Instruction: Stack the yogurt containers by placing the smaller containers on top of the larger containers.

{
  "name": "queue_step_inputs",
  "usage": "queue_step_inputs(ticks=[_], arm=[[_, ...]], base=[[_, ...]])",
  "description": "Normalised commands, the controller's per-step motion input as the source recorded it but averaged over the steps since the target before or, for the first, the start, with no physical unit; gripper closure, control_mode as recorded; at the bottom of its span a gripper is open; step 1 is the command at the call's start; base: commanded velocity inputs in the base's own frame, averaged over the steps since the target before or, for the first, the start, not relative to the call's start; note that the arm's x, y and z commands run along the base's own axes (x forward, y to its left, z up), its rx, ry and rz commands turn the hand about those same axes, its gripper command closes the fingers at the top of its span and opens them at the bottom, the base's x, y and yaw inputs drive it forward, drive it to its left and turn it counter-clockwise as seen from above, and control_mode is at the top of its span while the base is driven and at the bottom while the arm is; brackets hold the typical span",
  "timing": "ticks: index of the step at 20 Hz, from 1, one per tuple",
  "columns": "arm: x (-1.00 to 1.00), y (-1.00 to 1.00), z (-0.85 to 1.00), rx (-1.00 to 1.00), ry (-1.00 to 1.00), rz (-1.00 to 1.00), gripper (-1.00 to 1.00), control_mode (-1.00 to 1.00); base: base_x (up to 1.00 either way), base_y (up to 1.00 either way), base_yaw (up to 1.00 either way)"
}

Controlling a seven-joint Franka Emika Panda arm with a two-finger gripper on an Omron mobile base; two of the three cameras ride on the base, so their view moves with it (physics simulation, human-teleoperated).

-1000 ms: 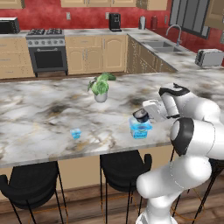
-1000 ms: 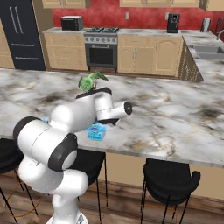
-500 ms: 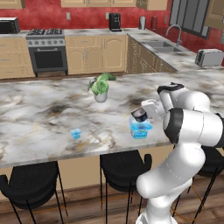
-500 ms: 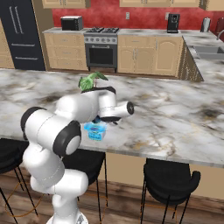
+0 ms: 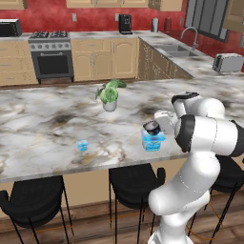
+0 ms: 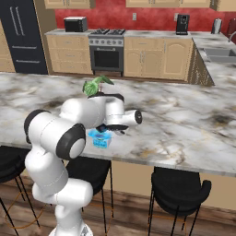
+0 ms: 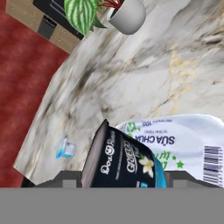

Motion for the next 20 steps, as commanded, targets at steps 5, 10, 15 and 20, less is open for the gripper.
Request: queue_step_inputs(ticks=[5,10,15,20], arm=[[0.05,0.0,-0.01,0.0,-0.01,0.0,1.0,-1.0],[0.03,0.0,0.0,0.0,-0.01,0.0,1.0,-1.0],[-0.05,0.0,0.0,0.0,-0.04,0.0,1.0,-1.0],[-0.17,0.0,0.0,0.0,-0.04,0.0,-1.0,-1.0]], base=[[0.0,0.0,0.0],[0.0,0.0,0.0],[0.0,0.0,0.0],[0.0,0.0,0.0]])
